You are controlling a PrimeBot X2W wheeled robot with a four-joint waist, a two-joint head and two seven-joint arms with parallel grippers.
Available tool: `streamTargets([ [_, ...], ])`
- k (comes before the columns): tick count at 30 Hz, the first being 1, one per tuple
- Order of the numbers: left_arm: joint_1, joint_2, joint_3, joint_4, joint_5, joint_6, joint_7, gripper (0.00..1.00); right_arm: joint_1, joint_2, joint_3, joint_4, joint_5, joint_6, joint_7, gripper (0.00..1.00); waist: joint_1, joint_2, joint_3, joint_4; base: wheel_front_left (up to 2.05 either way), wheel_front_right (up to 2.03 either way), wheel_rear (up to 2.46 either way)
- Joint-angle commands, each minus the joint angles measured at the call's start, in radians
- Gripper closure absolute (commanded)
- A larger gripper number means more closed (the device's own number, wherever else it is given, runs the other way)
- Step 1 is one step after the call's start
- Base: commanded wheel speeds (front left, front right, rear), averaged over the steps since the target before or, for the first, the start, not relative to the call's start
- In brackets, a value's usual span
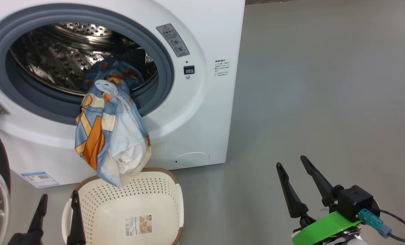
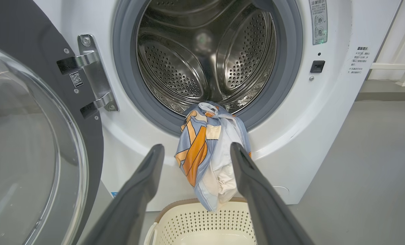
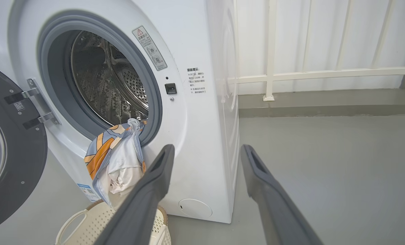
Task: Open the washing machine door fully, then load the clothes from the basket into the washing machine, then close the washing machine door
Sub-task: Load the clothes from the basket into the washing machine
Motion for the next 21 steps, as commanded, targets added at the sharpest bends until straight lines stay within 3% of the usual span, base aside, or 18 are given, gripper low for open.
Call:
streamTargets([
  [1, -0.024, 0.015, 0.036, -0.028, -0.005, 0.009, -0.001, 0.0, 0.008, 0.001, 0.023, -0.03, 0.001, 0.002, 0.003, 0.0, 0.0, 0.0, 0.0, 0.0, 0.0, 0.0, 0.0],
  [16, -0.055, 0.004, 0.022, 0.001, -0.024, 0.003, -0.001, 0.0, -0.001, 0.001, 0.029, -0.053, -0.001, 0.002, 0.011, 0.0, 0.0, 0.0, 0.034, 0.0, 0.0, 0.0, 0.0],
  [21, -0.102, -0.002, 0.012, 0.041, -0.042, -0.02, 0.004, 0.0, -0.017, 0.001, 0.033, -0.065, -0.001, 0.002, 0.015, 0.0, 0.0, 0.0, 0.07, -0.001, 0.0, 0.0, 0.0],
])
